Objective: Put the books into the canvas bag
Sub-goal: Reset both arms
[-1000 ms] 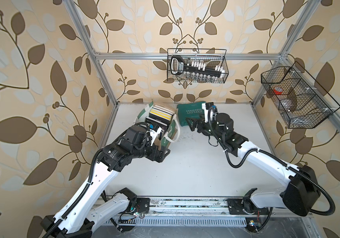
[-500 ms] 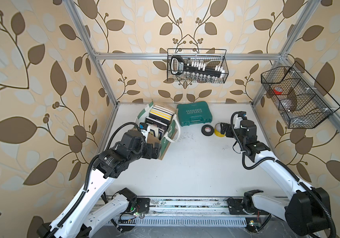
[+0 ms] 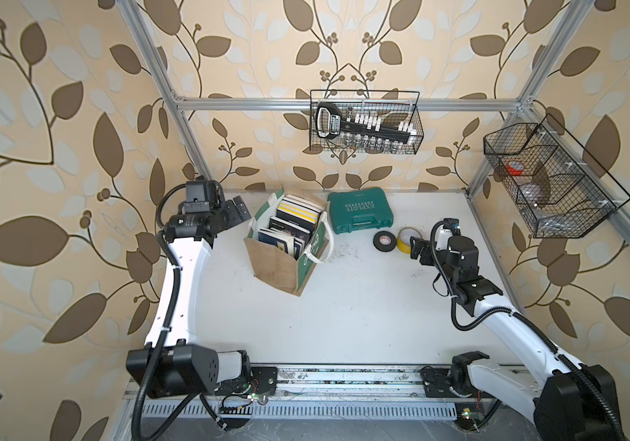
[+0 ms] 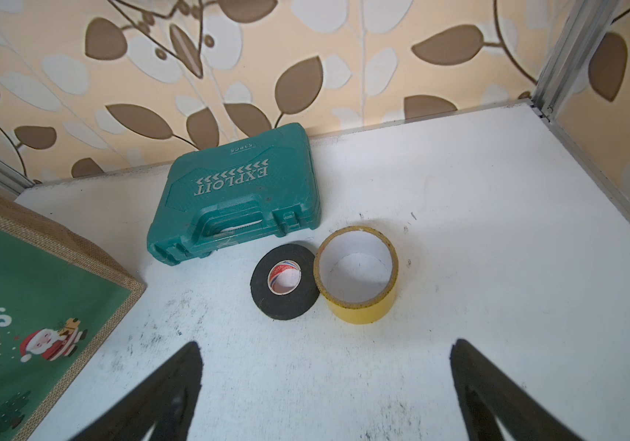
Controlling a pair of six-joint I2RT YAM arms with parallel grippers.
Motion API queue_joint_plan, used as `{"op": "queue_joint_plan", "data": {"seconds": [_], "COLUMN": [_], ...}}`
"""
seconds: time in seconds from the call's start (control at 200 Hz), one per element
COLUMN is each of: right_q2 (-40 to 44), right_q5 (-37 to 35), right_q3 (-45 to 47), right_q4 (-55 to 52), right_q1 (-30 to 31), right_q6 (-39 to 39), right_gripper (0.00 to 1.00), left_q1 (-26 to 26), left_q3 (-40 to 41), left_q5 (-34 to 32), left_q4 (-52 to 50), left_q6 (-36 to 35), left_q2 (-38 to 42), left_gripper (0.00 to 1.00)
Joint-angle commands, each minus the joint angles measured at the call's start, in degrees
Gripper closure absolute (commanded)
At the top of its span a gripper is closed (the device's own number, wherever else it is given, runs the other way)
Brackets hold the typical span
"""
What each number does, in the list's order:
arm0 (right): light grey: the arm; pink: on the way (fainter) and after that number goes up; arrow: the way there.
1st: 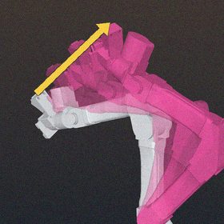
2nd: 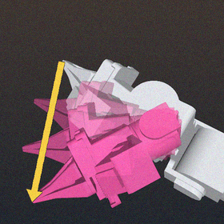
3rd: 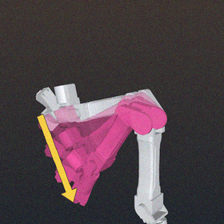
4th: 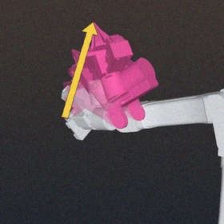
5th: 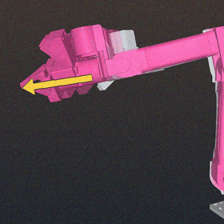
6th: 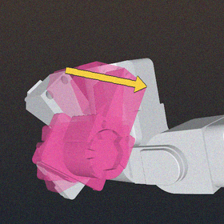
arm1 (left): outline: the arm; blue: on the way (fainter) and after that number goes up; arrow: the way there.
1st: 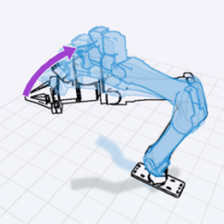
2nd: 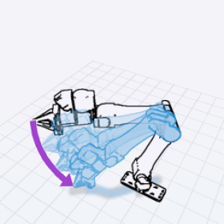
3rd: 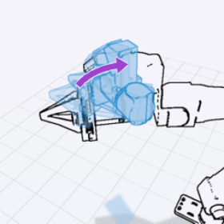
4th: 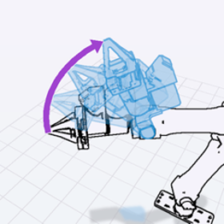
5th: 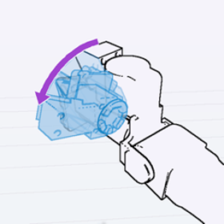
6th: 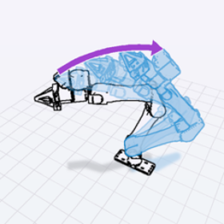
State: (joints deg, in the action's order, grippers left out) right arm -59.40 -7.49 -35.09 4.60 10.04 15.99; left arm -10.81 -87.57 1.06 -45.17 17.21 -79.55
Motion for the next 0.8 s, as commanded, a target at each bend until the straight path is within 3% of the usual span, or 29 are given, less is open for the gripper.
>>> {"op": "queue_joint_plan", "data": {"seconds": [0.0, 0.215, 0.32, 0.476, 0.706, 0.796], "right_q2": [1.4, 2.05, 0.94, -3.53, -11.15, -12.88], "right_q5": [-2.31, -7.96, -10.9, -15.31, -11.61, -11.15], "right_q3": [1.05, 6.96, 10.99, 13.78, 18.31, 17.74], "right_q4": [2.88, 12.81, 19.85, 29.24, 44.38, 44.34], "right_q1": [-0.06, 0.05, -0.02, -0.07, -0.08, 0.21], "right_q6": [-1.43, -6.68, -9.93, -13.71, -16.0, -17.18], "right_gripper": [0.02, 0.01, 0.01, 0.01, 0.01, 0.01], "left_q1": [-1.69, -1.76, -1.75, -1.67, 1.41, 4.05], "left_q3": [-1.9, 21.63, 26.46, 36.4, 46.39, 49.37], "left_q5": [-0.78, -10.73, -13.53, -9.86, -11.82, -13.15], "left_q4": [0.91, 29.59, 31.66, 39.62, 51.79, 56.0], "left_q6": [0.55, -8.57, -11.32, -10.34, -13.24, -14.21], "left_q2": [-5.04, 2.0, 3.08, 3.1, 1.47, -1.25], "left_gripper": [0.01, 0.01, 0.01, 0.01, 0.01, 0.01]}}
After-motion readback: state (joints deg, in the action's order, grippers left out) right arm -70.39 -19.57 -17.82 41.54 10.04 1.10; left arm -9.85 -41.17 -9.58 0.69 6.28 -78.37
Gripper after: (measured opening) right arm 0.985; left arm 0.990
